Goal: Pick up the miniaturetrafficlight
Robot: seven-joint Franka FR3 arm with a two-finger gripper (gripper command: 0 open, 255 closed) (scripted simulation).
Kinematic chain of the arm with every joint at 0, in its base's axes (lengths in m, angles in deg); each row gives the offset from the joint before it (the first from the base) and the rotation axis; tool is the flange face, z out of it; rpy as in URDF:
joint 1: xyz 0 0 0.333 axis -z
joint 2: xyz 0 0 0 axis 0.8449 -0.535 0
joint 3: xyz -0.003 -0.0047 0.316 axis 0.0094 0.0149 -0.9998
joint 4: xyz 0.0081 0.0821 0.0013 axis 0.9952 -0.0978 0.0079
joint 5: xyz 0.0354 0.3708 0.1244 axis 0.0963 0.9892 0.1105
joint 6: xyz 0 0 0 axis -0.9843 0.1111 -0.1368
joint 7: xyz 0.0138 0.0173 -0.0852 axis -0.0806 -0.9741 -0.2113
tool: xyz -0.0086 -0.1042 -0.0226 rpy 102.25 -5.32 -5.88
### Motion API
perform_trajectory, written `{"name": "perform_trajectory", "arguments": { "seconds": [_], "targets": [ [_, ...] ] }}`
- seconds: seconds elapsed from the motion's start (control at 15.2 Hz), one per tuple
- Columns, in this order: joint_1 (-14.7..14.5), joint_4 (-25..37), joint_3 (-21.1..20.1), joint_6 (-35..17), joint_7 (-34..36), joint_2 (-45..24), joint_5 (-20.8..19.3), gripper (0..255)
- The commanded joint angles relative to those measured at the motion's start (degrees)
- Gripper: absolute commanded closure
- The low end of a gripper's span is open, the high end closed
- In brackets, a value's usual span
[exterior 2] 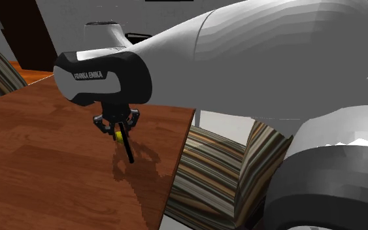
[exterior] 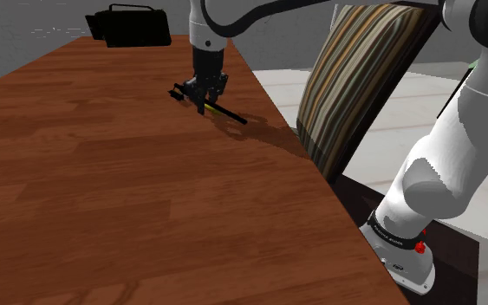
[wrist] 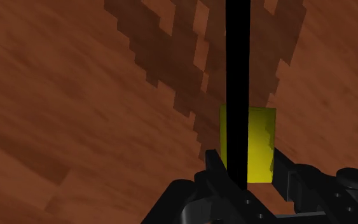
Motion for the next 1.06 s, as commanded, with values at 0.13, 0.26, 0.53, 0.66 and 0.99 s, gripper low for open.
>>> {"name": "perform_trajectory", "arguments": {
  "seconds": [0.13,0.26,0.53,0.66,0.99],
  "targets": [
    [0.04,2.58,0.04,2.69,0.04,0.03,-0.02,255],
    [0.05,4.16,0.05,4.24,0.09,0.00,-0.05,255],
    [0.05,7.50,0.05,7.36,0.22,-0.23,-0.15,255],
    [0.04,9.28,0.04,8.94,0.30,-0.42,-0.22,255],
    [0.02,12.22,0.01,11.47,0.46,-0.86,-0.36,255]
  ]
}}
